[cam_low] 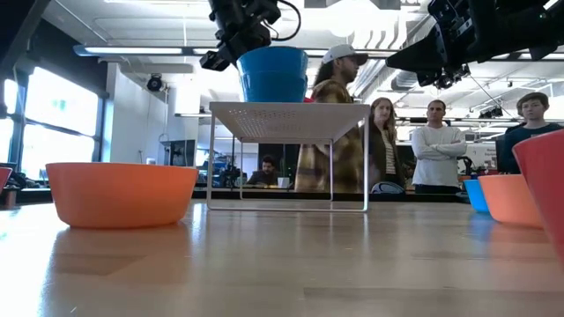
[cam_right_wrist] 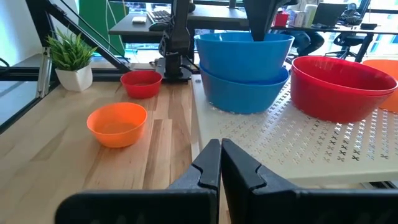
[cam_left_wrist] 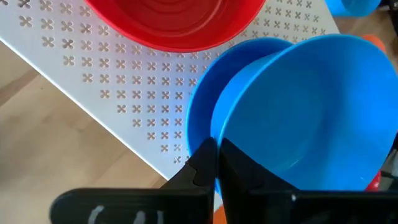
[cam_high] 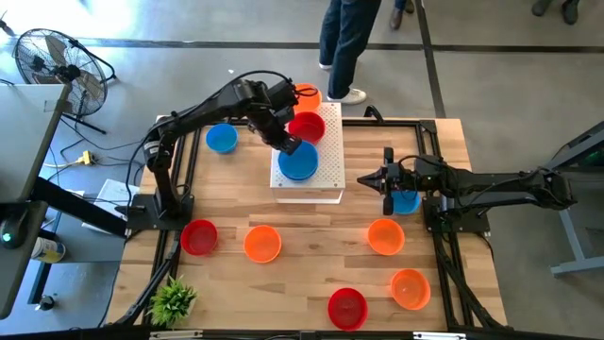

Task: Pick & Place Mini bowls
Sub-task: Stack the blue bowl on top of the other blue bowl on the shelf, then stack the orange bowl on top of the other orange bowl on the shelf

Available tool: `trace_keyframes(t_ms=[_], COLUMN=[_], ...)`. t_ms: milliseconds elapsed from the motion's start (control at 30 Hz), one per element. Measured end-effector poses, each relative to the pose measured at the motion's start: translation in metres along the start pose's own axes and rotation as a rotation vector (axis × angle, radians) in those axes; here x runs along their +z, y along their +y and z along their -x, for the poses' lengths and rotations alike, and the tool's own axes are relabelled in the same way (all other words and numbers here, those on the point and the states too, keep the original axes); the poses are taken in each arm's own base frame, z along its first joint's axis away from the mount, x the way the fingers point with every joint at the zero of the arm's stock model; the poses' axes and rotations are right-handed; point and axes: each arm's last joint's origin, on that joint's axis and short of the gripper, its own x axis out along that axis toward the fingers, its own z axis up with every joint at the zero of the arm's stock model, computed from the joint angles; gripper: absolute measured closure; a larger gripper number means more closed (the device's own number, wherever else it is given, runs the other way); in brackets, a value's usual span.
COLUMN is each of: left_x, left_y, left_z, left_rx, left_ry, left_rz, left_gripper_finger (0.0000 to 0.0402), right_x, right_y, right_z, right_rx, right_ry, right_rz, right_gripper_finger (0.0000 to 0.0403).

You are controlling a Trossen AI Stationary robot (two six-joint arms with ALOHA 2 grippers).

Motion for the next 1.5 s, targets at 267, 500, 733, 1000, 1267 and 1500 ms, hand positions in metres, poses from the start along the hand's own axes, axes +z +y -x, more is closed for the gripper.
trace_keyframes(t_ms=[267, 500, 733, 1000, 1267, 1500], left_x=[0.0, 0.001, 0.003, -0.003, -0.019, -0.055], left_y=[0.001, 0.001, 0.001, -0.024, -0.047, -0.032], left_z=[0.0, 0.0, 0.0, -0.007, 0.017, 0.022], left_rx=[0.029, 0.042, 0.063, 0.148, 0.17, 0.104], left_ry=[-0.013, -0.021, -0.06, -0.166, -0.371, -0.499], left_rz=[0.031, 0.015, -0.054, -0.274, -0.414, -0.434], left_gripper_finger=[0.0341, 0.0323, 0.0353, 0.0396, 0.0401, 0.0401], right_x=[0.0, 0.0, 0.0, -0.002, -0.002, -0.002], right_y=[0.0, 0.0, 0.0, 0.0, 0.007, 0.012], right_z=[0.0, 0.0, 0.0, 0.0, 0.0, 0.0], right_rx=[0.0, 0.0, 0.0, 0.001, -0.008, -0.02], right_ry=[0.001, 0.0, 0.004, 0.015, 0.023, 0.021], right_rz=[0.0, 0.0, 0.0, -0.003, 0.006, 0.009], right_gripper_finger=[0.0401, 0.0401, 0.0401, 0.0401, 0.0402, 0.0402])
